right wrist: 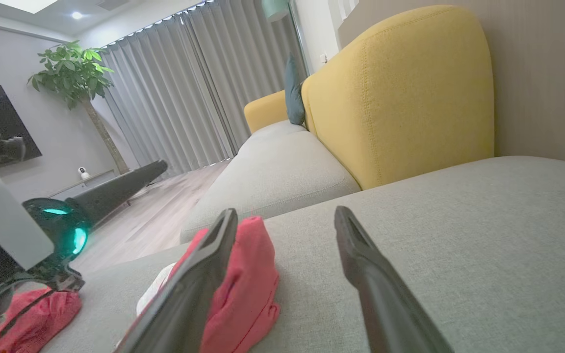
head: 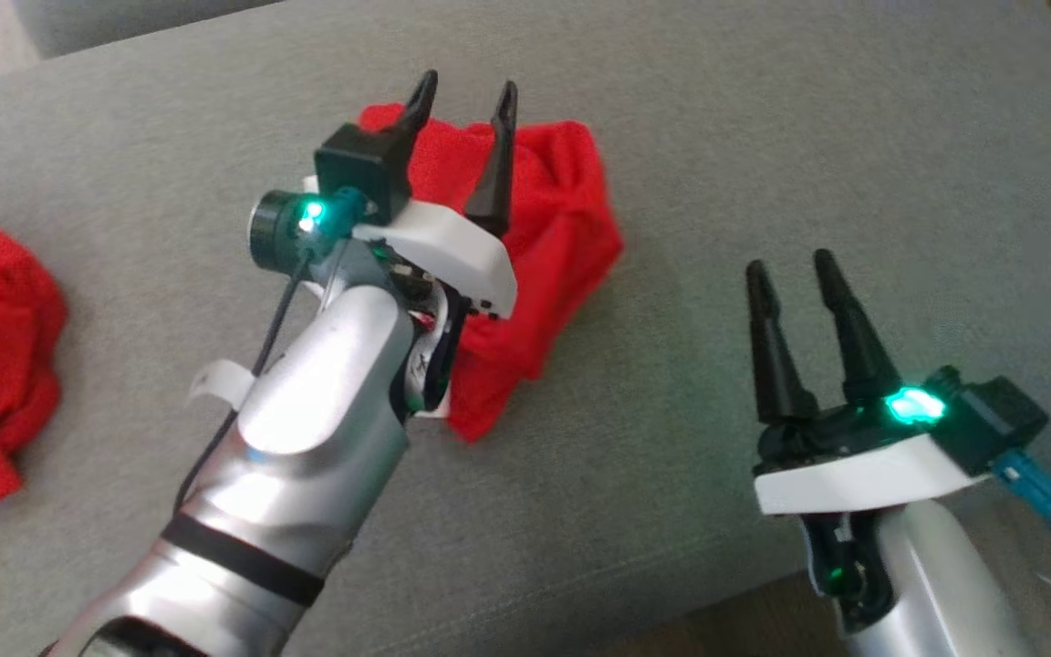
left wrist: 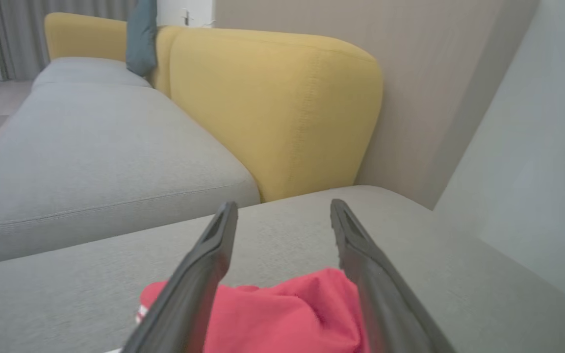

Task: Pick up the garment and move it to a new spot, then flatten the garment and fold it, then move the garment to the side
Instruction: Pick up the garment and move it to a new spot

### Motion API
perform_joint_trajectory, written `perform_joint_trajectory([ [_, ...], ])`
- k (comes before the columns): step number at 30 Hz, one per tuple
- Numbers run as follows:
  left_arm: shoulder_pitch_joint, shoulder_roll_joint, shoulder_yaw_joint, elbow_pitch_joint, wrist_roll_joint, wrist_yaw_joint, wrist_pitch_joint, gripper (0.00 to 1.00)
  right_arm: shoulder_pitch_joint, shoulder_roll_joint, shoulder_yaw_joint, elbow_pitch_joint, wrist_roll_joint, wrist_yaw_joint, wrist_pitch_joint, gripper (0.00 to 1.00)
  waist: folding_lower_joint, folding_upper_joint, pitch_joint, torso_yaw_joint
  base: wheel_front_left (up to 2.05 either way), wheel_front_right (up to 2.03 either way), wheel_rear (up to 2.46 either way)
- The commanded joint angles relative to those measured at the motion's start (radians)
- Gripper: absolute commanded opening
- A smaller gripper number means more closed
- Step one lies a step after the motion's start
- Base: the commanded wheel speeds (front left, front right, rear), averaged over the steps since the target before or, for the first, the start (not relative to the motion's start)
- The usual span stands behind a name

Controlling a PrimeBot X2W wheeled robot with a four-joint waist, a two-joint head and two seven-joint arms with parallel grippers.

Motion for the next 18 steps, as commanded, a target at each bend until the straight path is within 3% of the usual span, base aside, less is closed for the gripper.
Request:
perform_joint_trajectory([
  [1, -0.065, 0.018, 0.036, -0.025, 0.0, 0.008, -0.012, 1.0, 0.002, -0.004, 0.01, -0.03, 0.002, -0.001, -0.011, 1.0, 0.0, 0.0, -0.017, 0.033, 0.0, 0.0, 0.0],
  [8, -0.015, 0.072, 0.148, -0.092, 0.067, -0.001, -0.013, 1.0, 0.014, -0.004, -0.054, -0.009, -0.036, -0.001, -0.011, 1.0, 0.0, 0.0, -0.072, 0.17, 0.0, 0.0, 0.0],
  [13, 0.117, 0.127, 0.192, -0.149, 0.1, -0.027, -0.013, 1.0, 0.035, -0.004, -0.092, 0.012, -0.066, -0.001, -0.011, 1.0, 0.0, 0.0, -0.118, 0.269, 0.0, 0.0, 0.0],
  [18, 0.301, 0.146, 0.226, -0.233, 0.122, -0.029, -0.013, 1.0, 0.064, -0.004, -0.108, 0.034, -0.091, -0.001, -0.011, 1.0, 0.0, 0.0, -0.161, 0.337, 0.0, 0.0, 0.0],
])
